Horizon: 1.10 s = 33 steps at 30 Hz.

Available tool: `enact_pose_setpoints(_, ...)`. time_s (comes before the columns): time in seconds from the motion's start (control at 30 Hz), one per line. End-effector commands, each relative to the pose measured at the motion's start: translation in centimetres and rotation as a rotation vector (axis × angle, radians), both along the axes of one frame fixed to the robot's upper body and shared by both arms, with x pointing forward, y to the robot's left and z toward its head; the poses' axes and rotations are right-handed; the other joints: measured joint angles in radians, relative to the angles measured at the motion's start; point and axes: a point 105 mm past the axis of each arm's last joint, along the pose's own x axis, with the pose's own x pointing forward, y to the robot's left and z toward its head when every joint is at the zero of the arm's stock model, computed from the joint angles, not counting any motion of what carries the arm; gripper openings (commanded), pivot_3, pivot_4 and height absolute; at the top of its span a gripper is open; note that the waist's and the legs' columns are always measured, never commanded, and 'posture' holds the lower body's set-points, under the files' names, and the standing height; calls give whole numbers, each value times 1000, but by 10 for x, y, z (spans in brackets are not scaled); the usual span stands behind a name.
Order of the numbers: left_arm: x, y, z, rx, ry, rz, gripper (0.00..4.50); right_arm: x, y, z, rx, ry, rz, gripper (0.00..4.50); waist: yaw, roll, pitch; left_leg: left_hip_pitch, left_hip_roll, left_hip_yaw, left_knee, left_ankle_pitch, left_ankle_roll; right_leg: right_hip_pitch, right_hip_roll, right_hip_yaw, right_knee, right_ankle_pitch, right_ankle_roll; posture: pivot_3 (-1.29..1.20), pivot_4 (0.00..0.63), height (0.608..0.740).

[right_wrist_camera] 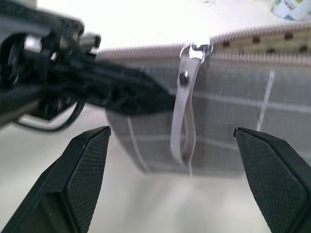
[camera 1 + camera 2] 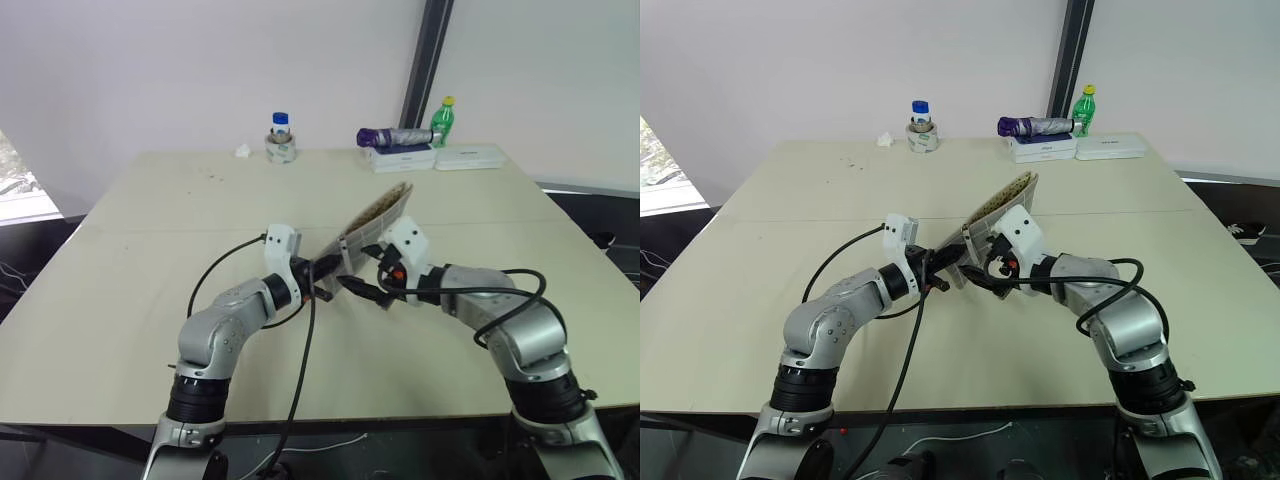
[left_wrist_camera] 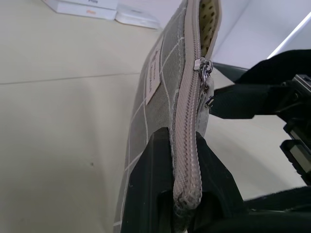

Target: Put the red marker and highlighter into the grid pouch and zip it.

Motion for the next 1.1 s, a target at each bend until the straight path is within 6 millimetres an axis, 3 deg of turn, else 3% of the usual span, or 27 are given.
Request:
enact_pose_setpoints(0.03,-5,-4,16,-28,-50,-25,0,6,5,11,27,-46,-15,4197,0,0,0,0,0,0,0,0,0,0,0,0,0,0,0,0,150,740)
enact_pose_setpoints(0.1,-5,-5,16,-29,-48,-27,0,8,6,11,39,-42,-20,4197,1,0,0,0,0,0,0,0,0,0,0,0,0,0,0,0,150,740)
enact_pose_setpoints(0.2,-6,-5,16,-34,-47,-29,0,7,7,10,47,-35,-10,3002,0,0,0,0,0,0,0,0,0,0,0,0,0,0,0,0,150,740)
enact_pose_setpoints(0.33,-7,-4,16,-37,-46,-25,0,7,7,10,42,-33,-5,843,0,0,0,0,0,0,0,0,0,0,0,0,0,0,0,0,150,740)
enact_pose_setpoints(0.4,-6,-3,16,-39,-45,-21,0,8,7,10,40,-34,-3,31,0,0,0,0,0,0,0,0,0,0,0,0,0,0,0,0,150,740)
enact_pose_setpoints(0.57,-6,1,15,-35,-43,-9,0,9,1,13,24,-51,-14,31,-1,0,0,0,0,0,0,0,0,0,0,0,0,0,0,0,150,740)
enact_pose_setpoints(0.67,-3,10,11,-1,-54,26,0,11,-15,24,-2,-89,-50,31,0,0,0,0,0,0,0,0,0,-1,0,0,0,0,0,0,150,740)
enact_pose_setpoints(0.93,1,41,-15,287,-184,66,0,27,-87,73,-92,-247,-265,31,0,0,0,0,-1,1,-1,0,0,-1,0,1,0,0,0,0,150,740)
enact_pose_setpoints(1.1,-1,48,-22,360,-224,58,0,32,-112,89,-121,-298,-344,31,-2,0,0,0,0,2,-2,0,0,-1,0,1,-1,0,0,0,150,740)
